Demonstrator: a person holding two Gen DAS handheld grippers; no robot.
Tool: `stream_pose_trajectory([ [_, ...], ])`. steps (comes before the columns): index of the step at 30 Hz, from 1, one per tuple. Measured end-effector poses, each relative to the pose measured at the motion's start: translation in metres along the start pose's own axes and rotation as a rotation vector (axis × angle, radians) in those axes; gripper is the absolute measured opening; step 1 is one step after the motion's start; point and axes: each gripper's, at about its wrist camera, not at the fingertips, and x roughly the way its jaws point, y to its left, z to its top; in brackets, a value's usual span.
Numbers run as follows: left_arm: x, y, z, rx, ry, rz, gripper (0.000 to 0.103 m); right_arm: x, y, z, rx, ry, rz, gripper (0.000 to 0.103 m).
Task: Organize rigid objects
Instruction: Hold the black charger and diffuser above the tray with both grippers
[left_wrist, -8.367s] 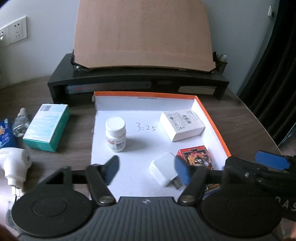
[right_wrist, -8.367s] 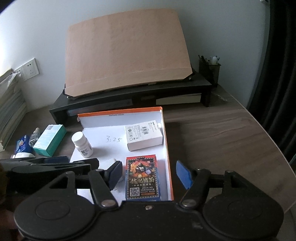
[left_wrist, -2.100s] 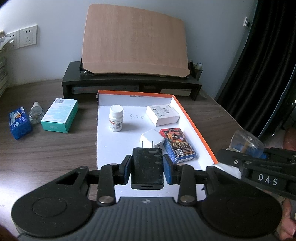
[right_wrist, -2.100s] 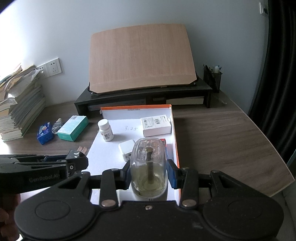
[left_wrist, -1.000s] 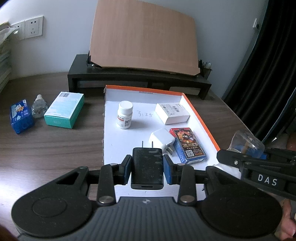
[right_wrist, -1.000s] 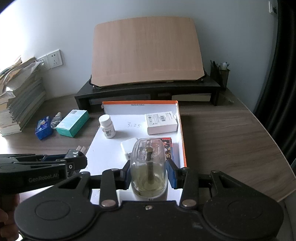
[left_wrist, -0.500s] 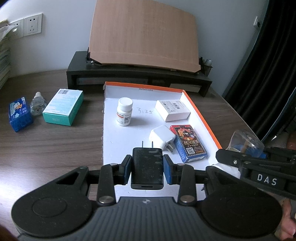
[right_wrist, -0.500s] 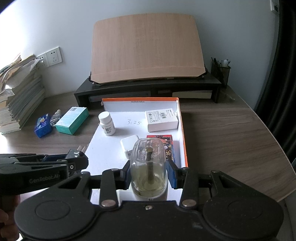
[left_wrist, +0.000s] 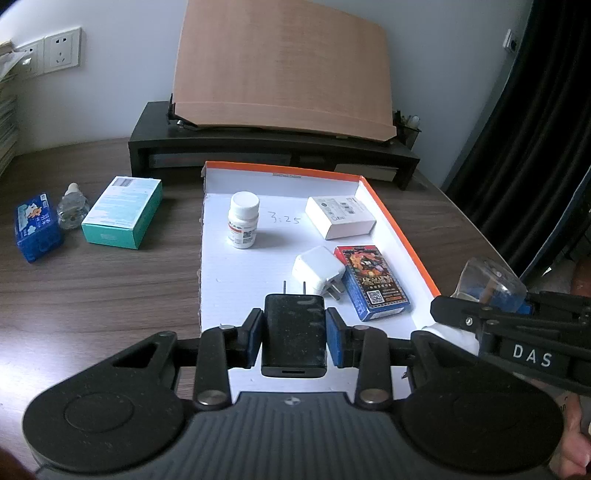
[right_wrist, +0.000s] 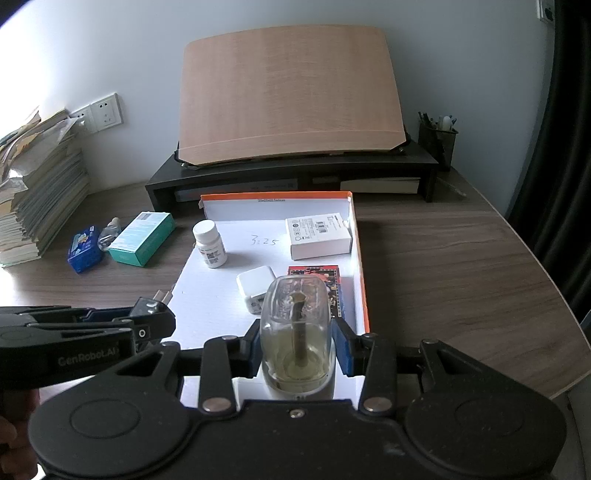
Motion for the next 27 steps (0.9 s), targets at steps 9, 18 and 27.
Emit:
stream_pose_trajectory([
  [9, 0.0001, -0.002, -0.0011, 0.0, 0.001, 0.001, 0.036, 0.0002, -0.0007, -0.0013, 0.001, 0.005, 0.002, 0.048],
  [18, 0.0001, -0.002, -0.0012, 0.001, 0.002, 0.0, 0.036, 0.0003, -0.0002, -0.0014, -0.001, 0.007, 0.003, 0.048],
  [27, 0.0005, -0.001, -0.0001, -0.003, 0.003, 0.002, 0.036, 0.001, 0.0005, -0.001, 0.0, 0.01, 0.002, 0.048],
])
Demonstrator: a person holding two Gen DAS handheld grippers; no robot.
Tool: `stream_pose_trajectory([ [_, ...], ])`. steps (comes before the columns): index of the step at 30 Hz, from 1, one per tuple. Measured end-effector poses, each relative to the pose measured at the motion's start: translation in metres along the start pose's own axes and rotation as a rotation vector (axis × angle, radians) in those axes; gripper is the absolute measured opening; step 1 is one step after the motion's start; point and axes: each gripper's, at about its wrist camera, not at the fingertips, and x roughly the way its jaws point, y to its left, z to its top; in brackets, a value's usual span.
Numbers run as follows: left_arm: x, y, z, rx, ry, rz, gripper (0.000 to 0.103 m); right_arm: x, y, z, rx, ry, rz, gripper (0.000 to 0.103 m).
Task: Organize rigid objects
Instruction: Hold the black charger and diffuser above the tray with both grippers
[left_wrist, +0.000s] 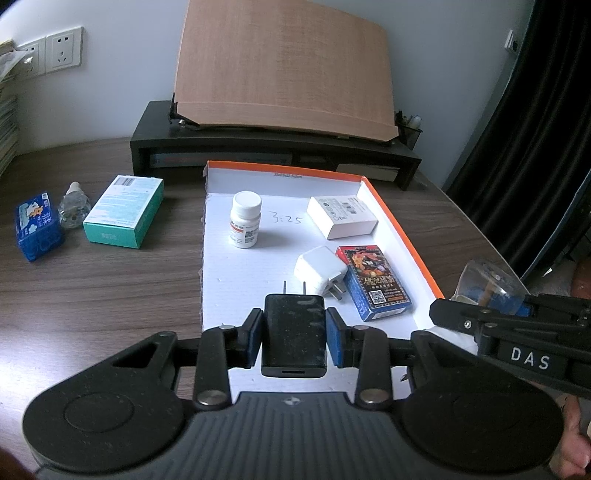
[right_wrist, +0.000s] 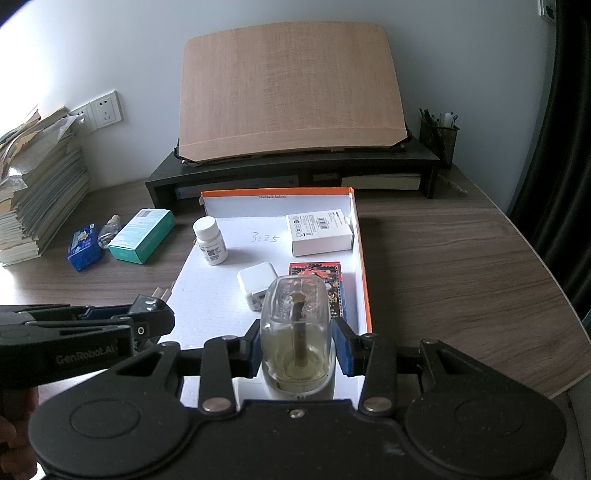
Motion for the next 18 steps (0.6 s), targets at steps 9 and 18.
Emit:
stream_pose_trajectory([
  [9, 0.0, -0.0003, -0.0001, 0.0, 0.0, 0.001, 0.036, 0.0043, 0.0004, 0.0002, 0.004, 0.014, 0.003, 0.048],
  [18, 0.0004, -0.0005, 0.0006, -0.002, 0.0, 0.002, 0.036, 0.0067, 0.0007, 0.0003, 0.004, 0.03, 0.003, 0.048],
])
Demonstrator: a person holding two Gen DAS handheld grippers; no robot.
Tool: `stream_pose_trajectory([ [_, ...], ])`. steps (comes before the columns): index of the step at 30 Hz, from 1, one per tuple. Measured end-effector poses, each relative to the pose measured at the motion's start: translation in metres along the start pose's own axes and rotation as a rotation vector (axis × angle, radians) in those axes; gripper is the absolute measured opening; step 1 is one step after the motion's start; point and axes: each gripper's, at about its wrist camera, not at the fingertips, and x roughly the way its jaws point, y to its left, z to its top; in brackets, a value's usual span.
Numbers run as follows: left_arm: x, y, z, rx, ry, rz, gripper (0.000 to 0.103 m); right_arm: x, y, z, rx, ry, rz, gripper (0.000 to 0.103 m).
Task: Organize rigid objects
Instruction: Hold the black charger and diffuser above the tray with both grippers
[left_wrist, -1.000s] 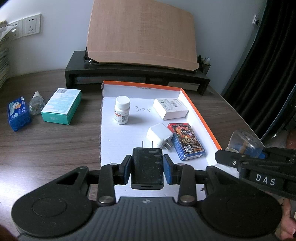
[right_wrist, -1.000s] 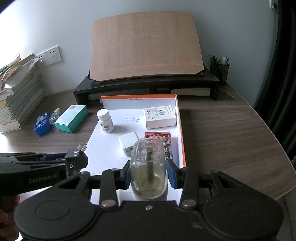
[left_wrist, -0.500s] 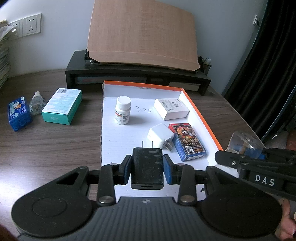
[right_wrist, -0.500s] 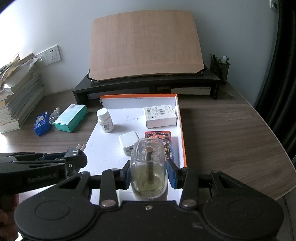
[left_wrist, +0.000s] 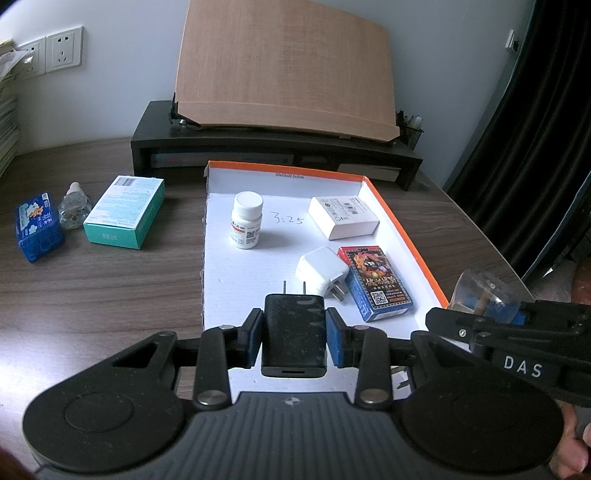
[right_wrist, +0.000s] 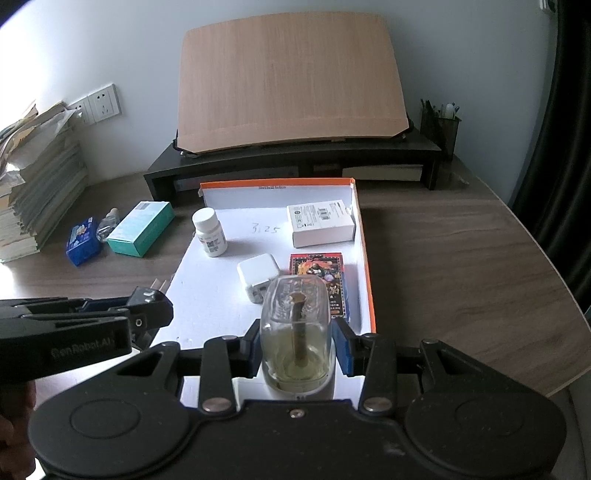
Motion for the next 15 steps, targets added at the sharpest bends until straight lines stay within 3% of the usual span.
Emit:
stream_pose_trajectory([
  [13, 0.001, 0.005, 0.002, -0.008, 0.003, 0.012, 0.036, 0.013, 0.001, -0.002, 0.001, 0.054, -0.007, 0.049],
  [15, 0.002, 0.005, 0.002, -0.009, 0.004, 0.015, 0.036, 0.013, 0.0, -0.001, 0.004, 0.048, -0.003, 0.053],
])
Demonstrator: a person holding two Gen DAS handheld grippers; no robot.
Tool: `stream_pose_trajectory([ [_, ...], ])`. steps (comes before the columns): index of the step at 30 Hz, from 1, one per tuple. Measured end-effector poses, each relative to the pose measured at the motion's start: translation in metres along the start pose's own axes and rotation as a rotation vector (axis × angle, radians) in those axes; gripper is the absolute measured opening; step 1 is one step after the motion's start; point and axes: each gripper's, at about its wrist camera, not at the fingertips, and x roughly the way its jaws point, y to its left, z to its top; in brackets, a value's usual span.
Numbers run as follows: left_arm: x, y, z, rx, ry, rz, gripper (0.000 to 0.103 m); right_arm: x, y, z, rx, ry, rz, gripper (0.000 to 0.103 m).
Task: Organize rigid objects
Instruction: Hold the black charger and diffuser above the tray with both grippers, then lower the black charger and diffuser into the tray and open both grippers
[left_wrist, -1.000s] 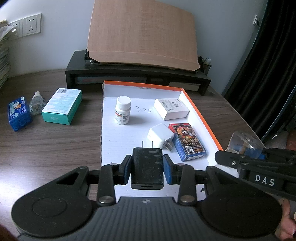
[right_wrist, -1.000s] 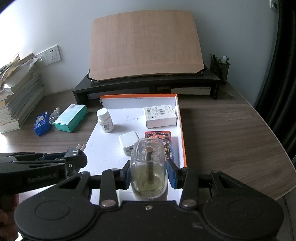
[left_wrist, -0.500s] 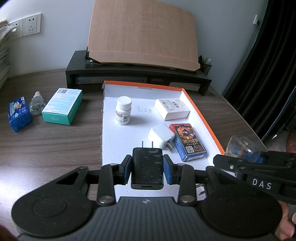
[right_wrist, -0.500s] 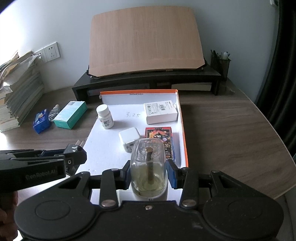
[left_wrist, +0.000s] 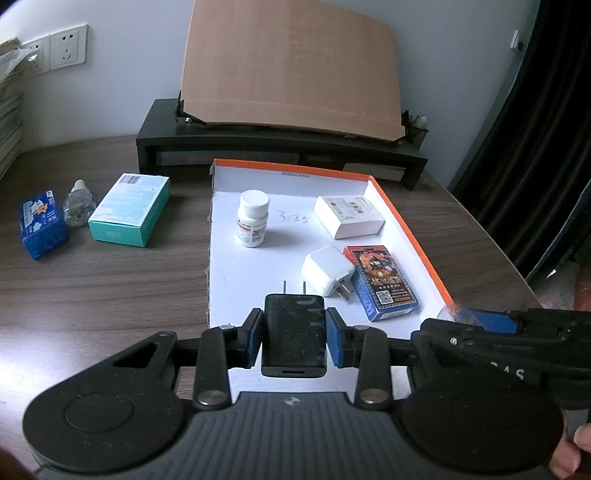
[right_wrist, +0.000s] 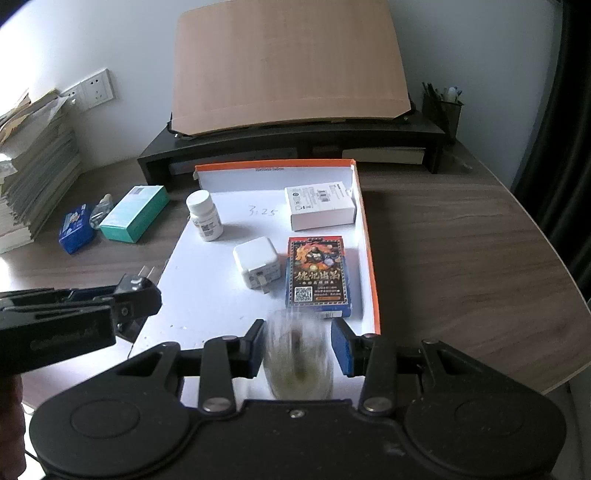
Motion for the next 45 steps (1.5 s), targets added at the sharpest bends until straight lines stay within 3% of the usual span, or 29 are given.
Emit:
stream_pose_trajectory([
  [6, 0.002, -0.001, 0.001, 0.002, 0.003, 0.001, 0.036, -0.005, -0.001, 0.002, -0.007, -0.055, -0.017, 0.069],
  [14, 0.006, -0.005, 0.002, 0.011, 0.007, -0.009, 0.036, -0.025, -0.01, 0.009, 0.036, -0.193, -0.017, 0.077],
  [18, 0.008, -0.008, 0.002, 0.018, 0.012, -0.02, 0.036, -0.033, -0.016, 0.012, 0.06, -0.239, -0.023, 0.078],
  [25, 0.007, -0.013, 0.001, 0.036, 0.015, -0.066, 0.036, -0.034, -0.015, 0.014, 0.063, -0.246, -0.027, 0.078],
  [30, 0.001, -0.008, 0.001, 0.019, -0.003, -0.054, 0.037, -0.035, -0.009, 0.014, 0.048, -0.253, -0.022, 0.079],
  [45, -0.023, 0.046, 0.005, -0.132, -0.056, 0.125, 0.071, -0.024, 0.036, 0.023, -0.028, -0.226, 0.058, 0.085],
])
